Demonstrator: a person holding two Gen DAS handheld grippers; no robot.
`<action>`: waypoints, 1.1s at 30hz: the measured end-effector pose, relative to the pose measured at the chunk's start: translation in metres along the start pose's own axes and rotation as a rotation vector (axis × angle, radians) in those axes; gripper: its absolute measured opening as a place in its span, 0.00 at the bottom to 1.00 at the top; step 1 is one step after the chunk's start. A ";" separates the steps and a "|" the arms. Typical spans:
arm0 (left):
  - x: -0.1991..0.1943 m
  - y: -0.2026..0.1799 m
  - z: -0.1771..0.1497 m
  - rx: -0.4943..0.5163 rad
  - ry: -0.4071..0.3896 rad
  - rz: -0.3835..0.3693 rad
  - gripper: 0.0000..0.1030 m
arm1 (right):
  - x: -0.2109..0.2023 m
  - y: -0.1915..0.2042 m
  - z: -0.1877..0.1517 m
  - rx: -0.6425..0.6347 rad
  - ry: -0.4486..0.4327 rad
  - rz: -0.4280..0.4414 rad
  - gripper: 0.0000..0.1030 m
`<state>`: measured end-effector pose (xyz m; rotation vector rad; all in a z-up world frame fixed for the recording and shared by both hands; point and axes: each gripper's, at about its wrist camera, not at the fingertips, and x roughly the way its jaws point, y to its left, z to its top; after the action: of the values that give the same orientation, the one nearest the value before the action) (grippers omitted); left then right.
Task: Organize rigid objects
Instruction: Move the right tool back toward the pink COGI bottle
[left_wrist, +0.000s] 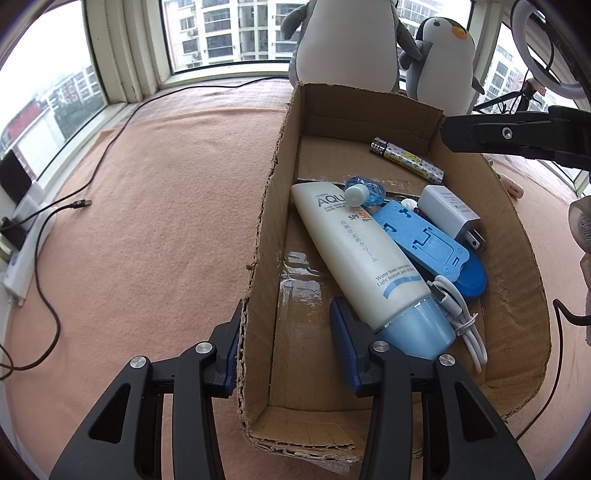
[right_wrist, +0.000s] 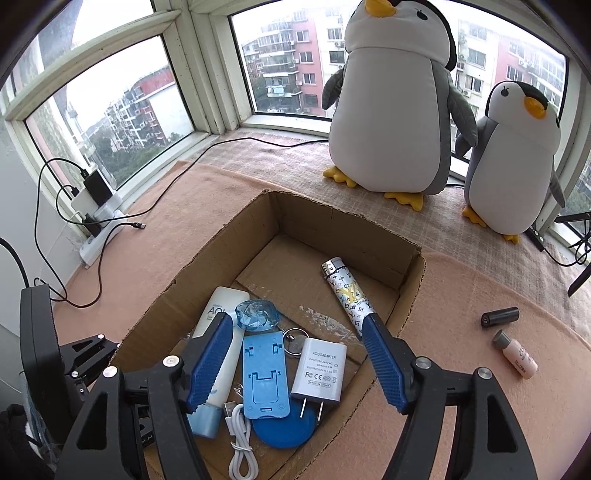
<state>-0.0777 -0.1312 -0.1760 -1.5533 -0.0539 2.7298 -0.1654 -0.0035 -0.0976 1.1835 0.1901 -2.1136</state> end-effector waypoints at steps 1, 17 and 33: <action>0.000 0.000 0.000 0.000 0.000 0.001 0.42 | -0.001 -0.001 0.000 0.001 -0.001 0.000 0.67; -0.001 0.002 0.001 0.006 0.001 0.008 0.42 | -0.027 -0.047 -0.021 0.064 -0.038 -0.021 0.67; 0.000 -0.001 0.002 0.018 0.007 0.029 0.42 | -0.047 -0.157 -0.046 0.187 -0.042 -0.121 0.67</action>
<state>-0.0788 -0.1299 -0.1747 -1.5712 -0.0069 2.7385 -0.2176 0.1570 -0.1177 1.2611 0.0459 -2.3005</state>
